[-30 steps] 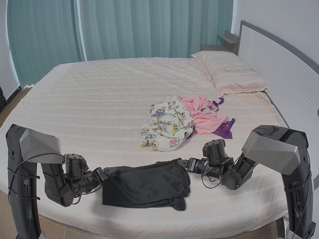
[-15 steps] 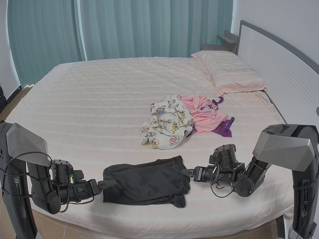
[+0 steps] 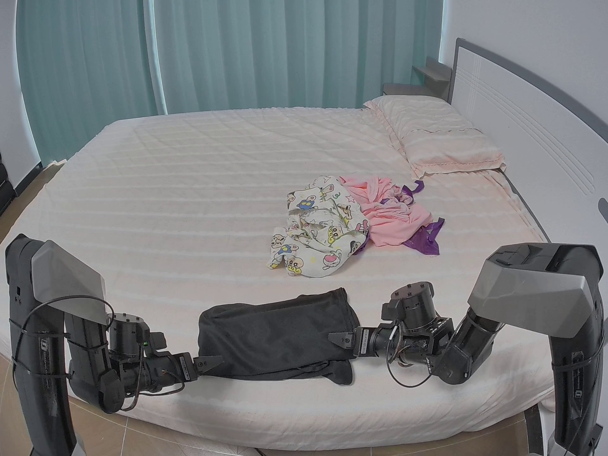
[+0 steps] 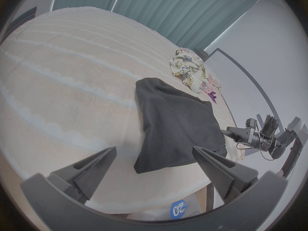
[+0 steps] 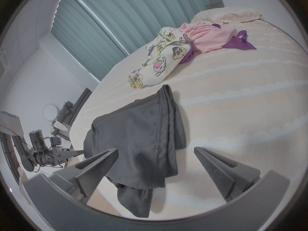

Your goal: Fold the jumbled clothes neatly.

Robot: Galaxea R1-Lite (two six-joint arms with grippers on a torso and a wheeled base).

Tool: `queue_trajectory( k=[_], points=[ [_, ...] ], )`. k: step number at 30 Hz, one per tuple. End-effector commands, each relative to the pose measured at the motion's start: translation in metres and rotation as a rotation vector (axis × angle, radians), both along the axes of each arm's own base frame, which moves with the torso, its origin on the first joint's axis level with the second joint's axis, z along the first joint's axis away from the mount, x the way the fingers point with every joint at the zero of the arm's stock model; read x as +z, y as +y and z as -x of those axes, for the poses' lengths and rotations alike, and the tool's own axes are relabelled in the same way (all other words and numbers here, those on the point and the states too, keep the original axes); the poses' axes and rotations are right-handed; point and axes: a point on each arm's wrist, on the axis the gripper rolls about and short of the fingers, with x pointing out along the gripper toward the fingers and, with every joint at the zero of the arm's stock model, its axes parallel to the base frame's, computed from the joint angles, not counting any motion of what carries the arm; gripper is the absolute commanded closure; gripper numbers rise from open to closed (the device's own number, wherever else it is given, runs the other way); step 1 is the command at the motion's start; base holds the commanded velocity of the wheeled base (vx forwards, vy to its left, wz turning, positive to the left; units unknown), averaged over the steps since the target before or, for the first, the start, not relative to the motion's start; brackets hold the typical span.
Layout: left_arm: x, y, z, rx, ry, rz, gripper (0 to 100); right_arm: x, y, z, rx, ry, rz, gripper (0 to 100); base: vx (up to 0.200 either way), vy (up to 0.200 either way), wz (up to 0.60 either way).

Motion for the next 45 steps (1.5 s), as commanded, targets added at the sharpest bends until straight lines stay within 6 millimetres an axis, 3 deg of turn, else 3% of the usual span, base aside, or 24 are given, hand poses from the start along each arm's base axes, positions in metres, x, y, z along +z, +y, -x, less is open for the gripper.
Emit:
queue_trajectory(
  k=[1, 15, 16, 39, 40, 45],
  points=[
    [-0.005, -0.007, 0.000, -0.018, 0.015, 0.002, 0, -0.009, 0.004, 0.004, 0.021, 0.015, 0.023, 0, 0.000, 0.000, 0.00],
    [-0.003, -0.014, -0.010, 0.030, 0.009, 0.050, 0, -0.014, 0.014, 0.015, 0.071, 0.049, 0.043, 0, 0.000, 0.000, 0.00],
    [-0.003, -0.014, -0.010, 0.030, 0.009, 0.050, 0, -0.014, 0.014, 0.015, 0.071, 0.049, 0.043, 100, 0.000, 0.000, 0.00],
    [0.006, -0.017, -0.002, 0.043, 0.057, 0.024, 0, -0.006, 0.012, 0.025, 0.119, 0.081, 0.119, 100, 0.000, 0.000, 0.00],
    [0.006, -0.018, -0.002, 0.038, 0.058, 0.026, 0, -0.007, 0.012, 0.025, 0.118, 0.077, 0.116, 0, 0.000, 0.000, 0.00],
    [0.007, -0.029, -0.008, 0.015, 0.043, 0.045, 0, -0.004, 0.011, 0.022, 0.109, 0.065, 0.107, 0, 0.000, 0.000, 0.00]
  ],
)
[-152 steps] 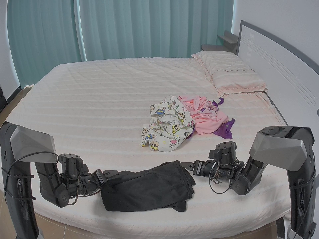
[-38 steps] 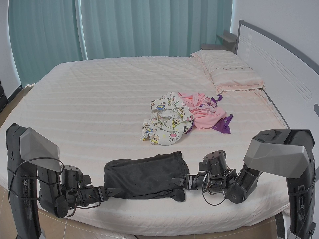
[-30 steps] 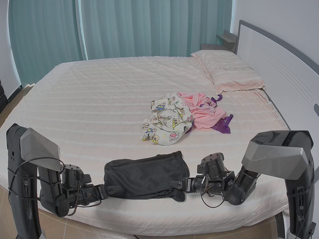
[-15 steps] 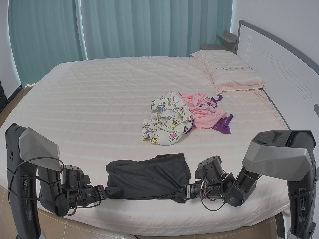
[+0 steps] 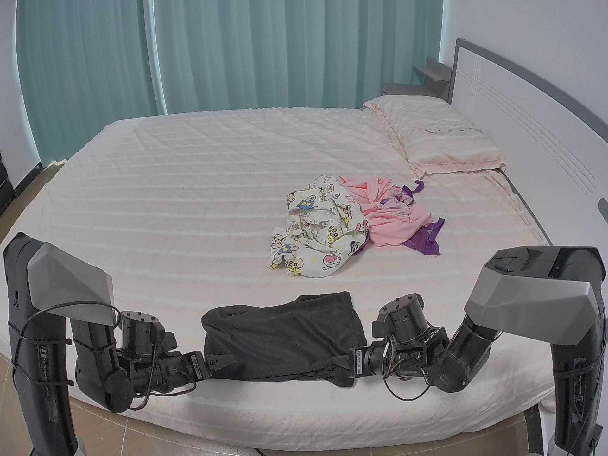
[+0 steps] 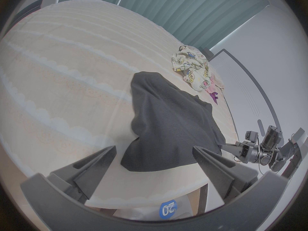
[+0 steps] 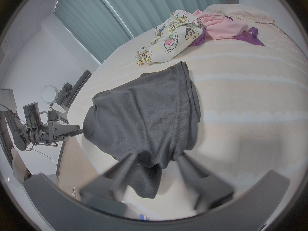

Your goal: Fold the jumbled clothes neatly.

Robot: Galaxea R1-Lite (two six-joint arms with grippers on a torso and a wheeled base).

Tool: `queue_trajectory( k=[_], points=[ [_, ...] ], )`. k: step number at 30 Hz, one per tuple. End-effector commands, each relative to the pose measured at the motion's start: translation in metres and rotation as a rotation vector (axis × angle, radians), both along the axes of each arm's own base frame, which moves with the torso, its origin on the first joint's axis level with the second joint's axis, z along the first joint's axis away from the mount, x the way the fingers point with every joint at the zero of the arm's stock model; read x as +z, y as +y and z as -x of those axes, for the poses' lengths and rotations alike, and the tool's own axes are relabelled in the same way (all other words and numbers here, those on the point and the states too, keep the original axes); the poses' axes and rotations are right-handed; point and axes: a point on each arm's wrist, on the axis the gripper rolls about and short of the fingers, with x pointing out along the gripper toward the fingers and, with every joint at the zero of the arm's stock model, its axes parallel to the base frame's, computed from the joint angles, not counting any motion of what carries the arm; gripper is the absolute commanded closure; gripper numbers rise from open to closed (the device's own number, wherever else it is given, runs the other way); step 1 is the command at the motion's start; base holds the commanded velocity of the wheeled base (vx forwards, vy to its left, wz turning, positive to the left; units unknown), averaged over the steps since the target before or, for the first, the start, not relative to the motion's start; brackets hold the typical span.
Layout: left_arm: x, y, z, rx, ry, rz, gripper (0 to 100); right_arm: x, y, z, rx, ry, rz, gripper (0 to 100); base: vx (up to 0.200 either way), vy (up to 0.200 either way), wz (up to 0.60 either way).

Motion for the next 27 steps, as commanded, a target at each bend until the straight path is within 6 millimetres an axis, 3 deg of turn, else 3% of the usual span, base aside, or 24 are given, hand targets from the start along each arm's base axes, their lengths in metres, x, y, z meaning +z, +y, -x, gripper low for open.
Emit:
queue_trajectory(
  k=[1, 11, 12, 27],
  points=[
    [0.002, -0.007, -0.008, -0.014, -0.034, 0.012, 0, 0.002, 0.000, -0.001, -0.006, -0.007, -0.007, 0, 0.000, 0.000, 0.00],
    [-0.003, -0.011, -0.004, -0.029, -0.013, -0.002, 0, 0.004, -0.001, -0.002, -0.016, -0.006, -0.016, 0, 0.000, 0.000, 0.00],
    [-0.004, -0.013, -0.001, -0.041, 0.002, -0.007, 100, 0.005, -0.001, -0.002, -0.016, -0.009, -0.018, 0, 0.000, 0.000, 0.00],
    [0.006, -0.007, 0.009, -0.028, 0.053, -0.021, 100, 0.007, -0.005, -0.004, -0.029, -0.009, -0.013, 0, 0.000, 0.000, 0.00]
  ],
)
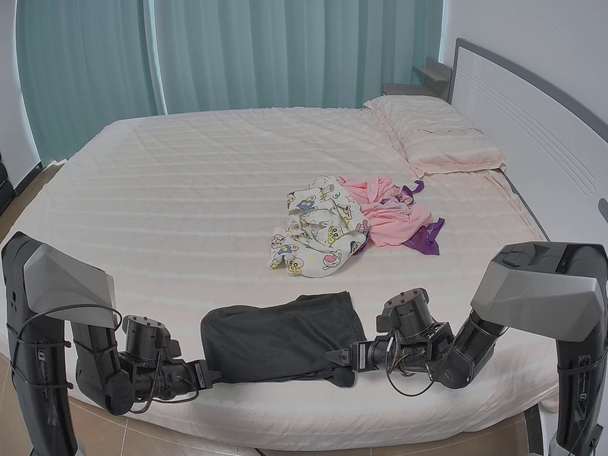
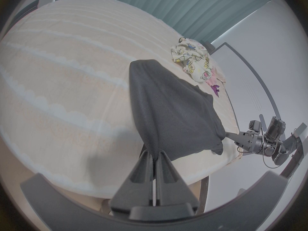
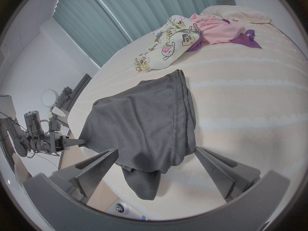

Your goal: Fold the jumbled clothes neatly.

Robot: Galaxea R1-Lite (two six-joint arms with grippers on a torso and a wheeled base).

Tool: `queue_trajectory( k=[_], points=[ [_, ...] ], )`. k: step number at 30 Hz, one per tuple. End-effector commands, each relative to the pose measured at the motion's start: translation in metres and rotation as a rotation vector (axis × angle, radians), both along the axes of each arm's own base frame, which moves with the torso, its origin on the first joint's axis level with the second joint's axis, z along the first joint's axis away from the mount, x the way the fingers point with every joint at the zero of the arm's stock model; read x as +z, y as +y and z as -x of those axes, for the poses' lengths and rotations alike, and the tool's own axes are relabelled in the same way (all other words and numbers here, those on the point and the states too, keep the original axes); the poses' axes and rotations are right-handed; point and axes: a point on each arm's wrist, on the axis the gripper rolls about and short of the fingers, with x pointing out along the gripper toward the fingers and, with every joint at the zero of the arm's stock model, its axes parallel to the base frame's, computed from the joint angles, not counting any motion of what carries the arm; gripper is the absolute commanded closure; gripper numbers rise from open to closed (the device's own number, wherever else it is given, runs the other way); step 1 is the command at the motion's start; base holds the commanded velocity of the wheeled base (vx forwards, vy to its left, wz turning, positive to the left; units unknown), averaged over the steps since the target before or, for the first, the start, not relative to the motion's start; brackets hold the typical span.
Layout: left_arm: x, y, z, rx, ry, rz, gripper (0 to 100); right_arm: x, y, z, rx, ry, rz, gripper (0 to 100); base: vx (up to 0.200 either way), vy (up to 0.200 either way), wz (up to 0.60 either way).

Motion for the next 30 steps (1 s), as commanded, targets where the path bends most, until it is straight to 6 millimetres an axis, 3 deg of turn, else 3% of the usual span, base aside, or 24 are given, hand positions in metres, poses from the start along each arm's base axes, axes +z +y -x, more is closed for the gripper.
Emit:
queue_trajectory(
  k=[1, 13, 21, 22, 30],
  points=[
    [0.007, 0.001, 0.000, 0.002, -0.009, 0.002, 100, -0.002, -0.001, 0.000, -0.006, 0.007, 0.012, 0, 0.000, 0.000, 0.00],
    [0.009, 0.009, 0.001, 0.018, 0.024, -0.020, 100, -0.003, -0.009, -0.007, -0.038, 0.008, 0.014, 0, 0.000, 0.000, 0.00],
    [0.007, 0.014, 0.002, 0.007, 0.038, -0.049, 100, -0.014, -0.008, -0.011, -0.040, 0.022, 0.022, 0, 0.000, 0.000, 0.00],
    [0.006, 0.014, 0.002, 0.007, 0.039, -0.050, 100, -0.014, -0.008, -0.012, -0.040, 0.022, 0.022, 100, 0.000, 0.000, 0.00],
    [0.006, 0.014, 0.001, 0.004, 0.040, -0.051, 100, -0.010, -0.010, -0.009, -0.044, 0.027, 0.025, 100, 0.000, 0.000, 0.00]
  ],
)
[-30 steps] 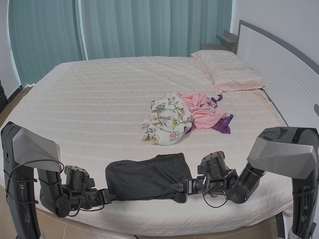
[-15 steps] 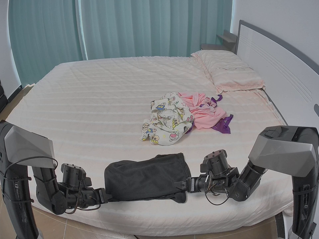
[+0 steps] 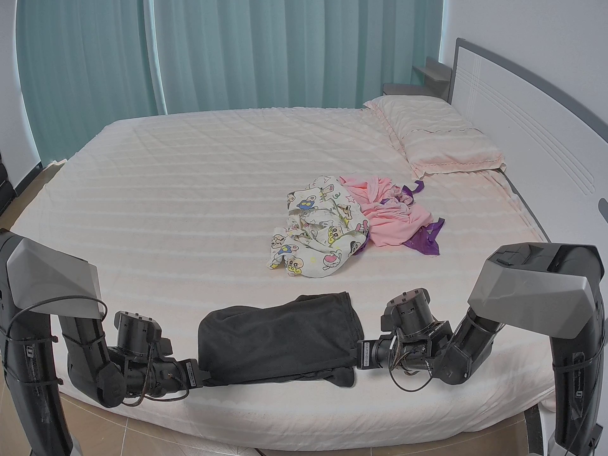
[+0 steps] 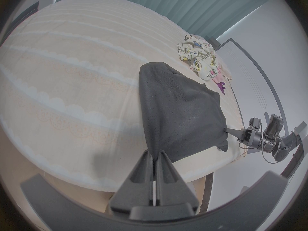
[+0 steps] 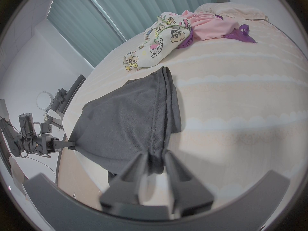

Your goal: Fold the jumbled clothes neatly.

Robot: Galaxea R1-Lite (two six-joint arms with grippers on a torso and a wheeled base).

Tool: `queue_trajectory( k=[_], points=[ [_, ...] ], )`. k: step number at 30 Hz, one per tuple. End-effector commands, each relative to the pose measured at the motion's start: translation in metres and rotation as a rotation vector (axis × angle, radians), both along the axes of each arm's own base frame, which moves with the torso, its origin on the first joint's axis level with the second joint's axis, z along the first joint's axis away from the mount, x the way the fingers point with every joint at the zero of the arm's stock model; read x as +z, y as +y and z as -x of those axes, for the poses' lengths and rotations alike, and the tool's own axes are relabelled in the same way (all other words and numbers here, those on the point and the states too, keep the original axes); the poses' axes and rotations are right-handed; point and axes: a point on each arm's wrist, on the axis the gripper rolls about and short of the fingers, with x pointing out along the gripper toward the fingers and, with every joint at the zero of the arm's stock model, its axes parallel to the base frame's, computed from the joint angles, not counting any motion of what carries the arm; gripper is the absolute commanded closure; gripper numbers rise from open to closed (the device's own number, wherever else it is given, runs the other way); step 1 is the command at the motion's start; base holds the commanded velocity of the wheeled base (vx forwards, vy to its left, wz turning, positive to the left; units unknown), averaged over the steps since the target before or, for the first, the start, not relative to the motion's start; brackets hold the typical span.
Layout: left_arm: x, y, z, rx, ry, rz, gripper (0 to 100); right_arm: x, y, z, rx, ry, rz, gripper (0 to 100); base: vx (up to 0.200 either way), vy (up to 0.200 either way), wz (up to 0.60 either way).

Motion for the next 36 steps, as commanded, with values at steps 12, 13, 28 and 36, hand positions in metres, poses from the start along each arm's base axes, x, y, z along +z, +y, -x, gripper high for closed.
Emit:
queue_trajectory(
  k=[12, 13, 28, 36],
  points=[
    [-0.001, 0.000, -0.002, 0.001, -0.002, -0.002, 100, 0.002, -0.005, 0.010, 0.001, 0.017, 0.022, 100, 0.000, 0.000, 0.00],
    [-0.001, 0.000, -0.001, -0.001, -0.001, -0.002, 100, 0.002, -0.005, 0.010, 0.001, 0.018, 0.023, 0, 0.000, 0.000, 0.00],
    [0.027, 0.032, -0.005, 0.087, -0.081, 0.052, 0, 0.027, -0.048, 0.008, -0.132, -0.014, 0.016, 0, 0.000, 0.000, 0.00],
    [0.067, 0.046, -0.012, 0.132, -0.208, 0.083, 0, 0.079, -0.096, 0.033, -0.281, -0.113, -0.075, 0, 0.000, 0.000, 0.00]
  ],
)
